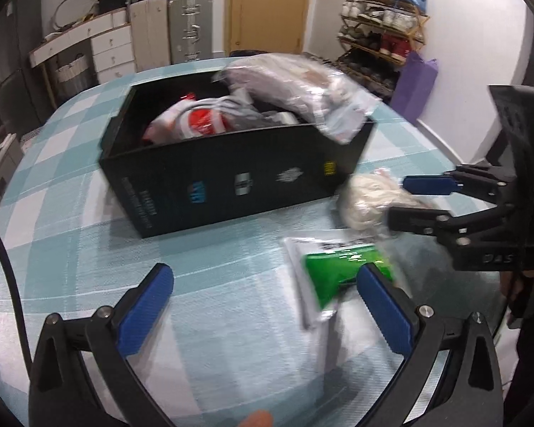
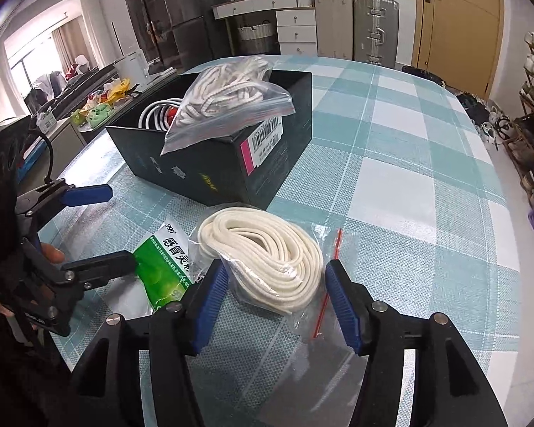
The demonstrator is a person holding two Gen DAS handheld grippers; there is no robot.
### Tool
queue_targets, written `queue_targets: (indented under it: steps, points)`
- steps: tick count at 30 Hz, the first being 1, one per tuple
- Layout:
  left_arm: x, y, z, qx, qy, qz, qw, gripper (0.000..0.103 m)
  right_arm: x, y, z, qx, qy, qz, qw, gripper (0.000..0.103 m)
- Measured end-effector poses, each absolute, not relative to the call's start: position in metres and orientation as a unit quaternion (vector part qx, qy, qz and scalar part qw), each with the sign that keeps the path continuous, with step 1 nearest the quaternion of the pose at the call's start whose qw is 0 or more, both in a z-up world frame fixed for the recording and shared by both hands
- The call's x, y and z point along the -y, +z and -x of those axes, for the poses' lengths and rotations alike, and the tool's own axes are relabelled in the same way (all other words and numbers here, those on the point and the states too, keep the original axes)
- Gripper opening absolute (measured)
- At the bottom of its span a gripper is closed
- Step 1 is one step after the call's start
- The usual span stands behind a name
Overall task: Organize soft objects
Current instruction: 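Grasp the green medicine packet with the left tool while the right tool holds the rope bag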
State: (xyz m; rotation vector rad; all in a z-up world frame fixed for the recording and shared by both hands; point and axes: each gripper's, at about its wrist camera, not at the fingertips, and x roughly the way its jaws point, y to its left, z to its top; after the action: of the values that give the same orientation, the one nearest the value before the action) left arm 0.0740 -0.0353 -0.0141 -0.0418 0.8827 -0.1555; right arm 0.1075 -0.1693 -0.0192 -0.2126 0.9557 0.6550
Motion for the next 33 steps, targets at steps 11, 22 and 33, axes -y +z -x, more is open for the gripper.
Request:
queue_targets:
  steps: [11, 22, 33]
  points:
    - [0.068, -0.016, -0.082, -0.442, -0.108, 0.006, 0.890, 0.103, 0.178, -0.017, -0.109, -0.450, 0.306, 0.091, 0.834, 0.058]
    - [0.082, -0.027, -0.088, -0.464, -0.084, -0.037, 0.881, 0.103, 0.188, -0.013, -0.110, -0.442, 0.306, 0.082, 0.839, 0.077]
    - [0.067, -0.026, -0.088, -0.463, -0.074, -0.031, 0.883, 0.103, 0.174, -0.019, -0.112, -0.449, 0.308, 0.064, 0.837, 0.089]
